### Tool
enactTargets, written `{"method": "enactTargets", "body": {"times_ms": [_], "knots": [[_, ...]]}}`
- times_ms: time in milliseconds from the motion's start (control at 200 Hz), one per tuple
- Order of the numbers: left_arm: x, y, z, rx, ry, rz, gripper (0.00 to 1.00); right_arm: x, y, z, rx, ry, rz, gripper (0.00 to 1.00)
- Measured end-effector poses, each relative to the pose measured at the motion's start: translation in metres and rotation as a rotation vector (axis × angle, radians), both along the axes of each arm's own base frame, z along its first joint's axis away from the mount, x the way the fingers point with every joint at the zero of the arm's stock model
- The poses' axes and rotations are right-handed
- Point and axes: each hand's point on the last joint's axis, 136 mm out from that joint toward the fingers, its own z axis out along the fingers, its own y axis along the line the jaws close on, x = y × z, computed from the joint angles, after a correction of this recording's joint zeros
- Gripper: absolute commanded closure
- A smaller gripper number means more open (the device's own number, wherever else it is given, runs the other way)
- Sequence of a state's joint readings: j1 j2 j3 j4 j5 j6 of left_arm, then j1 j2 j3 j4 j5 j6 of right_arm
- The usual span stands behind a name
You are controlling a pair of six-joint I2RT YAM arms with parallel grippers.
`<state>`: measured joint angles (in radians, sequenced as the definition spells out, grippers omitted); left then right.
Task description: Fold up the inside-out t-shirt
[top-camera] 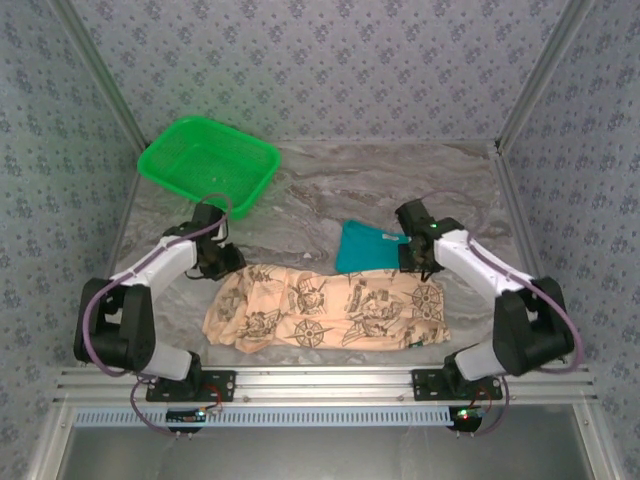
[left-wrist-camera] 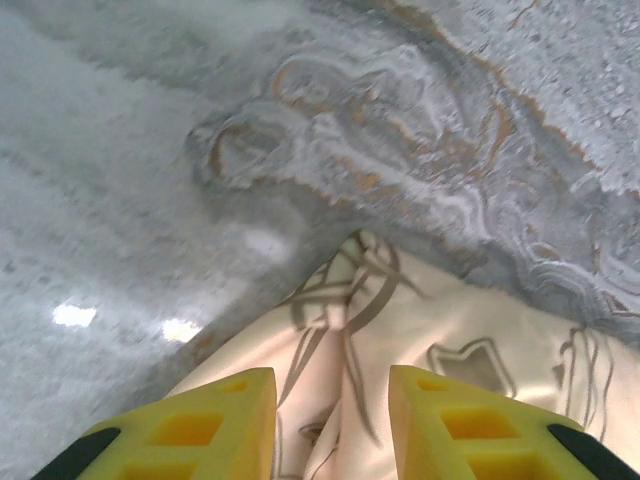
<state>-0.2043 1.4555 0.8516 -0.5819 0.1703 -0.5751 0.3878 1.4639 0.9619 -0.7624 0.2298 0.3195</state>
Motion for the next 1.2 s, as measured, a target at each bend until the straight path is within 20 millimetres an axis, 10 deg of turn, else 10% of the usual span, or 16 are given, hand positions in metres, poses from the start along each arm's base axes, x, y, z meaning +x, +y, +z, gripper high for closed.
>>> {"method": "enactTargets", "body": {"times_ms": [545,954,1199], "knots": [[-0.016,-0.005,-0.036,0.054,0.129,-0.010,0.74,0.004,-0.021,-0.016,-0.464,0.192,0.332,0.60],[-0.017,0.003,-0.038,0.078,0.094,0.010,0.83,0.011,-0.084,-0.013,-0.462,0.216,0.125,0.79],[-0.018,0.005,-0.037,0.077,0.091,0.018,0.83,0.004,-0.063,0.004,-0.219,0.161,0.057,0.57]]}}
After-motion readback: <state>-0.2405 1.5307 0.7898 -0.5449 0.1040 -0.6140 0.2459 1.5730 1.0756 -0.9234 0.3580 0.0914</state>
